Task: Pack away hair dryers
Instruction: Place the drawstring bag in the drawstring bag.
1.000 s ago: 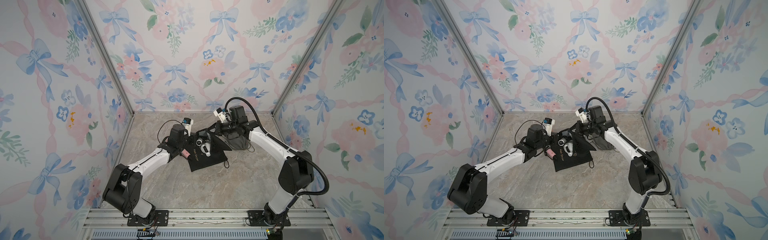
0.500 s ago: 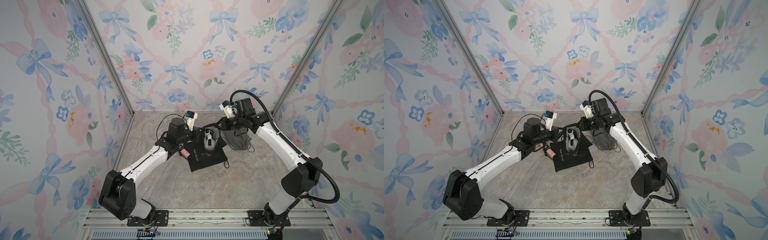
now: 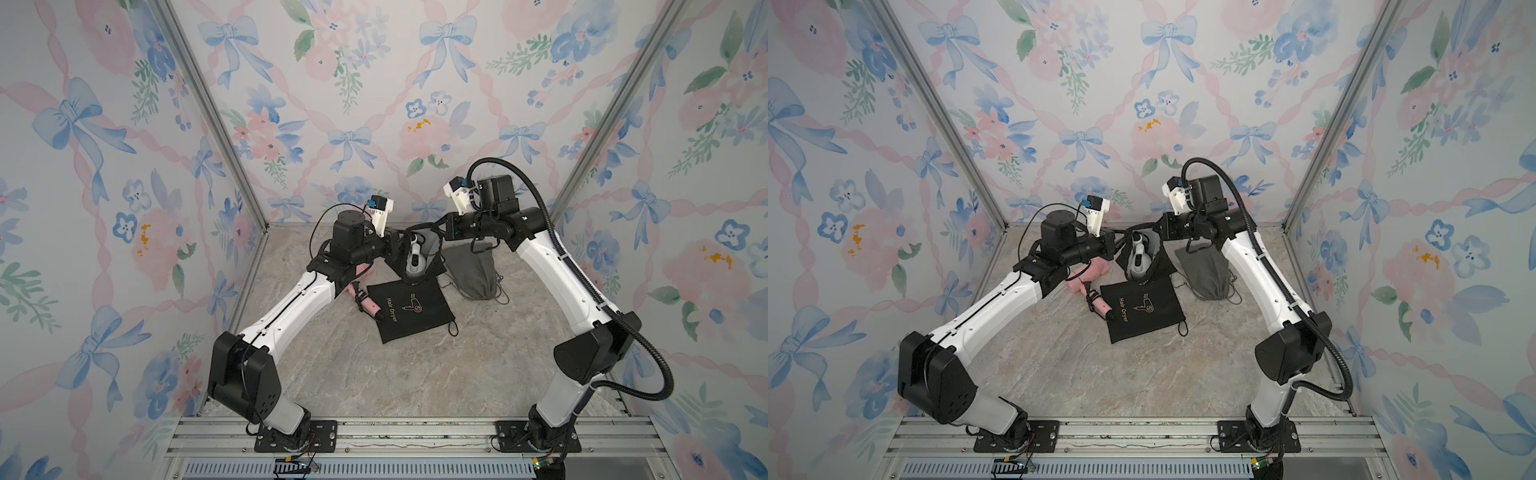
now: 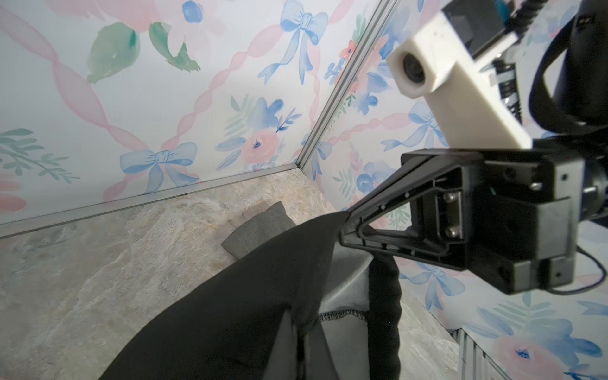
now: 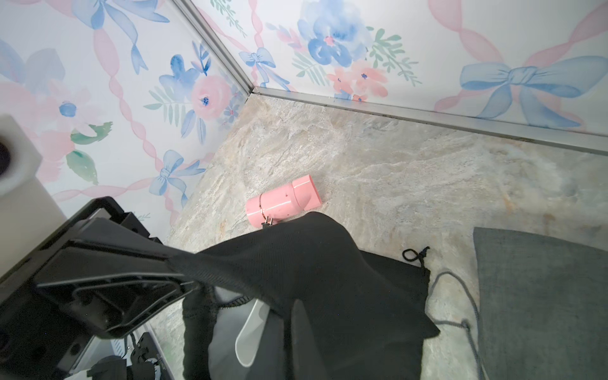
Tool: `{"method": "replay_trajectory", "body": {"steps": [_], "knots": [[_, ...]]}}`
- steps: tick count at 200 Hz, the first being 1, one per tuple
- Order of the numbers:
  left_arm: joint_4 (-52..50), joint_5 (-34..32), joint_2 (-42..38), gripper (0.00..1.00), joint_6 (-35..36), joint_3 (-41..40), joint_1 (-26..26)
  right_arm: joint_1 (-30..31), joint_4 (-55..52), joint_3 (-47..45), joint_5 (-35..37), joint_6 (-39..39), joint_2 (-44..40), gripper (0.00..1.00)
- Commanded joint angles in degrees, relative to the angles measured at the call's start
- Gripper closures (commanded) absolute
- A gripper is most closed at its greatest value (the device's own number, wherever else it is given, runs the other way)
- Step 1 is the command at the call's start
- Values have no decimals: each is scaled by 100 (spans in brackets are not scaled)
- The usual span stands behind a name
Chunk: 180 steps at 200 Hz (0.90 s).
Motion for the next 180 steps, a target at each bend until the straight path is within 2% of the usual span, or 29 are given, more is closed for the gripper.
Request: {"method": "replay_trajectory", "body": {"steps": [1,54,77,105,144,161,175,180], "knots": [[-4,-222,152,100,379,162,247,-451,552,-61,813,-115,458,100],[-6,-132,556,100,401,110,273,-444,1280,-313,773,-498,727,100],[5,-274,365,100,357,-275,133,-395,1840,-1329,729,-512,318,100],[12,-577,24,100,268,-865,-199,-297,2531,-2752,697,-508,-397,94],[217,-998,-638,100,-116,-1931,-541,40,2537,-4037,972,-493,-1090,94],[447,-1150,-925,93,-275,-2494,-674,264,2657,-4609,1264,-440,-1377,91],[666,-1160,-1079,87,-380,-2928,-728,431,2773,-5003,1314,-348,-1553,82],[731,-1179,-1112,82,-417,-3057,-735,489,2811,-5119,1343,-333,-1601,80]]}}
